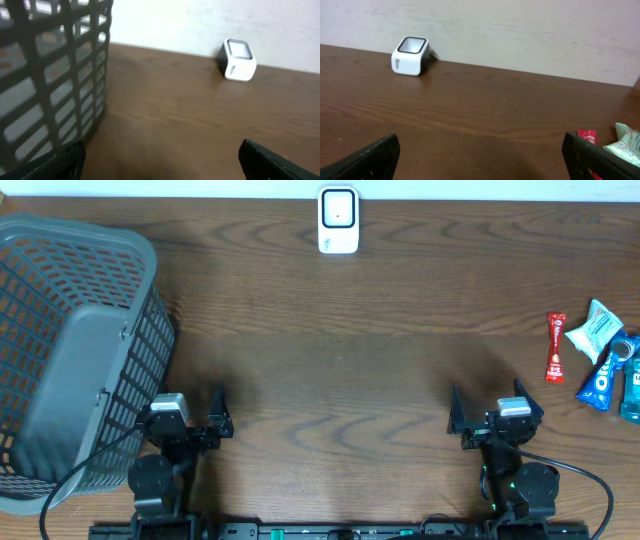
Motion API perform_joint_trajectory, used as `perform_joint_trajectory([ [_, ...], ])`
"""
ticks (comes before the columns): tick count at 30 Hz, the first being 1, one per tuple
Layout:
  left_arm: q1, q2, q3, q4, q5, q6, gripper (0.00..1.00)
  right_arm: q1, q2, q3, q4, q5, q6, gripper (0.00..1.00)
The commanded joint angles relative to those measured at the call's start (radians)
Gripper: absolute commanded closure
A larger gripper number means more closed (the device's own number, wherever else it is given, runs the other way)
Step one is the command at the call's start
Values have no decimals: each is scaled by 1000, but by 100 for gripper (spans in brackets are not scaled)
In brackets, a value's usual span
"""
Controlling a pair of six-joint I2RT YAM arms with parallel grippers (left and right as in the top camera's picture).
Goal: Scan the item barcode
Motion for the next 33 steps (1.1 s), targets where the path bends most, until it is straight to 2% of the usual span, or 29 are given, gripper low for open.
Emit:
perform_joint_trajectory([
  [1,-14,-27,-37,4,-17,21,2,6,1,-2,-5,5,-10,1],
  [6,-14,-54,-37,-3,-57,22,2,6,1,-1,-5,5,-10,1],
  [33,-42,-52,-37,0,-61,18,2,6,1,-2,-5,5,-10,1],
])
